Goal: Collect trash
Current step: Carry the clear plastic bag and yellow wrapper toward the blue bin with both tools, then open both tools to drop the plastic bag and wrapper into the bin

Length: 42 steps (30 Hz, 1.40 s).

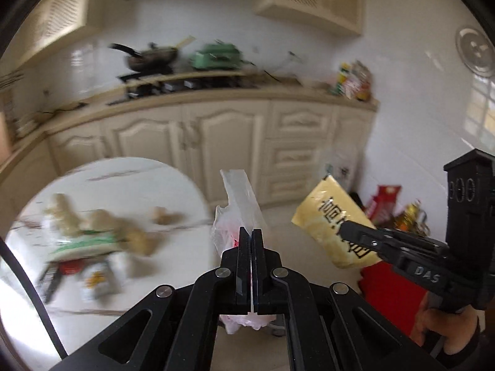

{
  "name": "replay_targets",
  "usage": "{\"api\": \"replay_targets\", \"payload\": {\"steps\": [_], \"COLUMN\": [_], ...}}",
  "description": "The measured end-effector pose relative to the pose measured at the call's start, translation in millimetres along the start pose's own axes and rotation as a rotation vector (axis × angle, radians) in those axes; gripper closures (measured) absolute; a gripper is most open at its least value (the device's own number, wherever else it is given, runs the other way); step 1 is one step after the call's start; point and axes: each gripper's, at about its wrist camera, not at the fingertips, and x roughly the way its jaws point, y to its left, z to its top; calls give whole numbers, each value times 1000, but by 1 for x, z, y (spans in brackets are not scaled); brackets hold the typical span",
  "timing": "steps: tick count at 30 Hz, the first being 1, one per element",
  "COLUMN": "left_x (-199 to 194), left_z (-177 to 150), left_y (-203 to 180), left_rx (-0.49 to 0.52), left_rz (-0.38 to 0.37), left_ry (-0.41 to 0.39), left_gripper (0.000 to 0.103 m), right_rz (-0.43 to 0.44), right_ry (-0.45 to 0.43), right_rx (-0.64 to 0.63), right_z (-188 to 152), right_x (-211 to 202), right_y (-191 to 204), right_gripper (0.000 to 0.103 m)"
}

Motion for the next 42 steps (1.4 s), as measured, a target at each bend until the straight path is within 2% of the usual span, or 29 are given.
{"api": "replay_targets", "payload": {"steps": [4,10,15,16,17,21,23,27,29,30,32,33,36,39,42], "left_x": [55,139,211,223,234,280,303,345,360,365,365,361,330,292,246], "left_z": [-1,-5,-4,-3,-3,1,4,13,18,20,24,24,27,31,37], "left_y": [-25,-34,-41,-46,-49,-57,-63,-68,-70,-70,-70,-69,-65,-59,-54], "left_rx": [36,57,100,105,107,118,125,145,135,129,127,129,129,120,120], "left_rz": [-72,-109,-112,-113,-117,-126,-143,-145,-139,-141,-120,-110,-94,-37,9], "left_ry": [90,234,342,356,372,428,458,500,517,524,509,499,455,400,317], "left_gripper": [103,103,103,103,103,103,103,102,91,88,69,64,61,61,54], "right_rz": [-77,-156,-198,-202,-210,-237,-255,-273,-280,-283,-284,-285,-287,-281,-271], "right_ry": [43,140,191,205,212,234,240,233,233,231,225,219,201,168,128], "right_rx": [79,207,284,308,318,335,335,338,342,344,344,340,324,291,245], "right_z": [-16,-52,-78,-83,-87,-98,-100,-102,-103,-104,-103,-102,-95,-84,-70], "right_x": [10,57,86,91,94,98,97,94,91,89,85,82,71,55,39], "right_y": [-54,-137,-188,-198,-204,-218,-222,-225,-225,-225,-222,-219,-209,-186,-157], "right_gripper": [96,96,89,84,79,78,71,71,70,70,70,70,66,65,58]}}
